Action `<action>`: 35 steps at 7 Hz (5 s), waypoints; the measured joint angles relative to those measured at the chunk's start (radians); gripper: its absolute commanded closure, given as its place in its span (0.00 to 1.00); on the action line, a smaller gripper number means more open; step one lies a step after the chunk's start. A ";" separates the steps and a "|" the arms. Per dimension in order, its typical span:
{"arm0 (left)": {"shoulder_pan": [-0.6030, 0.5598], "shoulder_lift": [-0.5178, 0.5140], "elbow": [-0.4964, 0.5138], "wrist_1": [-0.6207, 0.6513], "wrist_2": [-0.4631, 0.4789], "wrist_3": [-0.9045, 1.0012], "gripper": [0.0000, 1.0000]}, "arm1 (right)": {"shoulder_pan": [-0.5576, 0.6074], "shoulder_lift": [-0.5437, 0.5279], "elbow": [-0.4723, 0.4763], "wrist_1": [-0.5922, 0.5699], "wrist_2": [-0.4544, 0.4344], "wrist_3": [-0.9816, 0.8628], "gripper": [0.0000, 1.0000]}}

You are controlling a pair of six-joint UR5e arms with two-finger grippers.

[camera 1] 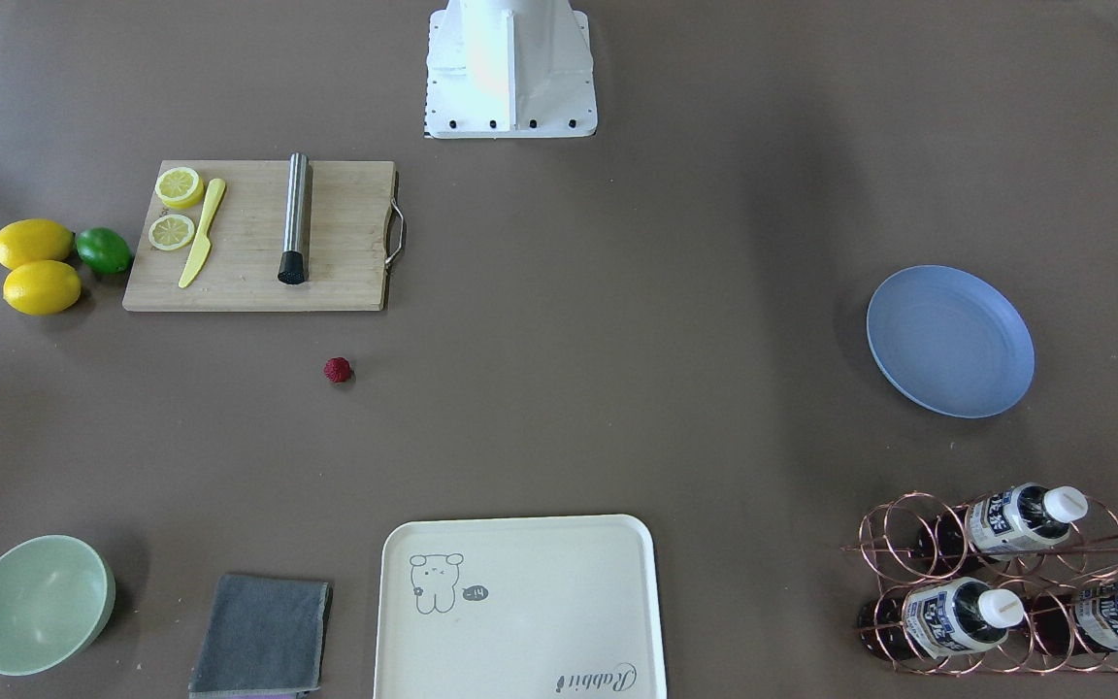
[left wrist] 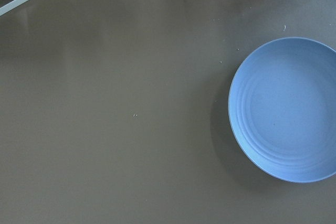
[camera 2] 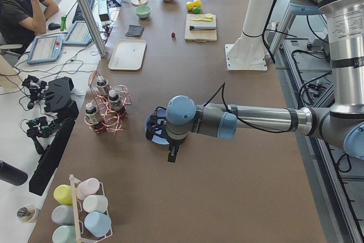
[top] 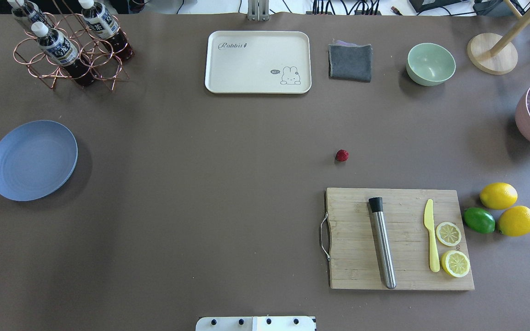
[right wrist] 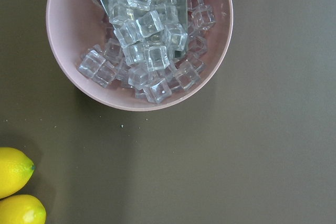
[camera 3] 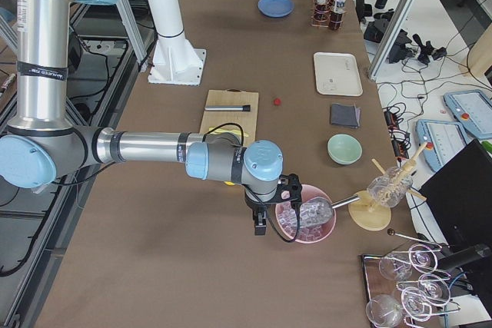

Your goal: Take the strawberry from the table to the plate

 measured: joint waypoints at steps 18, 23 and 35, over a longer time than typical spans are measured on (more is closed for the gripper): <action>0.481 -0.216 0.505 -0.793 0.189 -0.745 0.88 | -0.011 -0.033 0.010 0.000 0.108 0.009 0.00; 0.482 -0.221 0.466 -0.791 0.163 -0.787 1.00 | -0.011 -0.032 0.015 0.000 0.109 0.011 0.00; 1.063 -0.715 0.112 -0.254 0.554 -1.510 1.00 | -0.281 0.203 0.084 0.003 0.119 0.488 0.00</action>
